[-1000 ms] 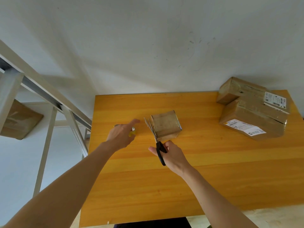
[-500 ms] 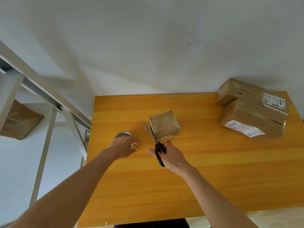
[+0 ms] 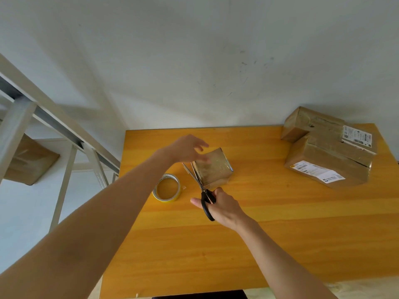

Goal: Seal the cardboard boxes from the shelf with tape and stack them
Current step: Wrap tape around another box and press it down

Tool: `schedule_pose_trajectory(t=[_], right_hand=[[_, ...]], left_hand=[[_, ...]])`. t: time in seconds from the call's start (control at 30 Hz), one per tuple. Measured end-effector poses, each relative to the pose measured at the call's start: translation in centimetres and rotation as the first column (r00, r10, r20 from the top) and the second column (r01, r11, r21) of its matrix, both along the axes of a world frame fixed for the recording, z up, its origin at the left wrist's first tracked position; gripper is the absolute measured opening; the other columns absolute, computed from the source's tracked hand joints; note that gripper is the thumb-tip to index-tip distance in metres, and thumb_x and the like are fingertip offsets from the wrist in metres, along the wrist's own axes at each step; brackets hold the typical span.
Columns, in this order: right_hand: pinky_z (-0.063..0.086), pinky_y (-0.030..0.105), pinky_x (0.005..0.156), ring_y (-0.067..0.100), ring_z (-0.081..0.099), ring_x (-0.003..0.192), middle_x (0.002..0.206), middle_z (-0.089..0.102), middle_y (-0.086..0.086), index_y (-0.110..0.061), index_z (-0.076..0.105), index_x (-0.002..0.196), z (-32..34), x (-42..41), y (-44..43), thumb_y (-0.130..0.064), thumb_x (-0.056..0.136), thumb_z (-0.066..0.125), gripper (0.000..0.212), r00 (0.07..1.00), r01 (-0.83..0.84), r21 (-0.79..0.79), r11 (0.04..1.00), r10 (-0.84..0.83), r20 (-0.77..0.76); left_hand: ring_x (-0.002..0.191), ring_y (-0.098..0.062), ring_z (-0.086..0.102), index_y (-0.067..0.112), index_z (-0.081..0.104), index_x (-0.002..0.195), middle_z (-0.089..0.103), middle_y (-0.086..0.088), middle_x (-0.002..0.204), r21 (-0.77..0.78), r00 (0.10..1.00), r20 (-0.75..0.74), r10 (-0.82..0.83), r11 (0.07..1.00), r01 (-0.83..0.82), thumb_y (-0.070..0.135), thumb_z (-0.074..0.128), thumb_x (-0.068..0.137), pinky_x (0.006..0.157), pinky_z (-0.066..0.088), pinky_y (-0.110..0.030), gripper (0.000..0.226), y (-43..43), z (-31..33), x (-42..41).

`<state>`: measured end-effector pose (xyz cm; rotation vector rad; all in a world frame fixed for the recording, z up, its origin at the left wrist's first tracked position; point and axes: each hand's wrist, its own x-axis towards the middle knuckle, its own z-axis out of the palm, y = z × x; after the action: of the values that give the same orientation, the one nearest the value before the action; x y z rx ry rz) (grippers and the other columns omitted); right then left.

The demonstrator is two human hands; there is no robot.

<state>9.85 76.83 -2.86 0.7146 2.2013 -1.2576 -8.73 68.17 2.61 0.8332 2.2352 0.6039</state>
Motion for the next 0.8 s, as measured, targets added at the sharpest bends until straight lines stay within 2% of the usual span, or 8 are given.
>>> schedule_pose_trajectory(t=[0.1,0.2,0.33,0.47,0.57,0.63,0.7,0.8], right_hand=[[0.043,0.041,0.09,0.016,0.057,0.09,0.085,0.051,-0.014,-0.025,0.044,0.093,0.0,0.0,0.1,-0.091,0.053,0.053,0.078,1.0,-0.02,0.006,1.0,0.02,0.013],[0.042,0.037,0.084,0.017,0.052,0.084,0.079,0.043,-0.013,-0.022,0.043,0.091,-0.2,-0.2,0.5,-0.089,0.054,0.057,0.078,0.995,-0.039,-0.095,0.995,0.047,0.084],[0.04,0.034,0.08,0.011,0.041,0.064,0.066,0.034,-0.01,-0.028,0.031,0.064,-0.3,-1.1,0.2,-0.079,0.064,0.066,0.062,0.985,-0.086,-0.204,0.975,0.114,0.128],[0.044,0.037,0.097,0.012,0.054,0.073,0.068,0.05,-0.005,-0.021,0.041,0.061,0.3,-1.8,0.7,-0.077,0.066,0.068,0.062,0.974,-0.116,-0.227,0.967,0.156,0.167],[0.04,0.041,0.104,0.013,0.05,0.067,0.054,0.047,-0.011,-0.025,0.039,0.058,0.3,-2.0,1.5,-0.078,0.068,0.065,0.059,0.96,-0.165,-0.238,0.957,0.211,0.183],[0.037,0.042,0.107,0.018,0.054,0.087,0.069,0.045,-0.01,-0.027,0.035,0.064,0.2,-2.1,1.6,-0.08,0.066,0.064,0.061,0.948,-0.208,-0.234,0.95,0.255,0.19],[0.038,0.038,0.103,0.02,0.053,0.106,0.085,0.05,-0.008,-0.024,0.043,0.073,0.2,-2.2,1.6,-0.081,0.062,0.066,0.062,0.94,-0.235,-0.215,0.948,0.278,0.199],[0.041,0.034,0.094,0.017,0.058,0.094,0.087,0.06,-0.001,-0.018,0.053,0.076,0.3,-2.3,1.6,-0.083,0.059,0.065,0.068,0.929,-0.262,-0.214,0.941,0.306,0.208]], left_hand=[[0.12,-0.02,0.055,0.013,0.059,0.129,0.061,-0.002,0.129,-0.153,0.998,-0.01,-0.055,0.987,0.052,0.038,0.078,0.076,0.102,0.042,-0.038,0.062,1.0,-1.0,0.2],[0.12,-0.021,0.054,0.011,0.06,0.128,0.061,-0.004,0.13,-0.128,1.0,0.007,-0.013,0.992,0.014,0.036,0.079,0.075,0.101,0.042,-0.036,0.062,1.0,-1.7,0.2],[0.119,-0.02,0.055,0.012,0.062,0.126,0.062,-0.004,0.127,-0.096,0.999,0.033,0.021,0.995,-0.017,0.035,0.08,0.073,0.099,0.042,-0.035,0.061,0.6,-1.9,0.2],[0.117,-0.018,0.056,0.018,0.066,0.121,0.065,-0.001,0.122,-0.068,0.998,0.043,0.035,0.997,-0.032,0.035,0.081,0.073,0.097,0.043,-0.036,0.053,0.1,-2.1,0.2],[0.115,-0.018,0.057,0.019,0.066,0.121,0.065,-0.001,0.121,-0.072,0.998,0.052,0.018,0.997,-0.014,0.035,0.081,0.073,0.097,0.044,-0.038,0.053,0.1,-1.8,0.2],[0.111,-0.019,0.059,0.017,0.067,0.12,0.066,-0.001,0.119,-0.105,0.998,0.063,-0.02,0.994,0.027,0.033,0.081,0.073,0.093,0.046,-0.036,0.052,0.2,-1.4,0.0],[0.109,-0.019,0.06,0.016,0.067,0.12,0.068,0.0,0.117,-0.139,0.996,0.058,-0.063,0.988,0.071,0.033,0.08,0.074,0.095,0.047,-0.038,0.051,0.4,-1.0,-0.2],[0.109,-0.019,0.06,0.015,0.067,0.12,0.068,-0.001,0.117,-0.149,0.995,0.042,-0.086,0.985,0.091,0.034,0.08,0.074,0.095,0.046,-0.035,0.052,0.7,-0.8,-0.2]])
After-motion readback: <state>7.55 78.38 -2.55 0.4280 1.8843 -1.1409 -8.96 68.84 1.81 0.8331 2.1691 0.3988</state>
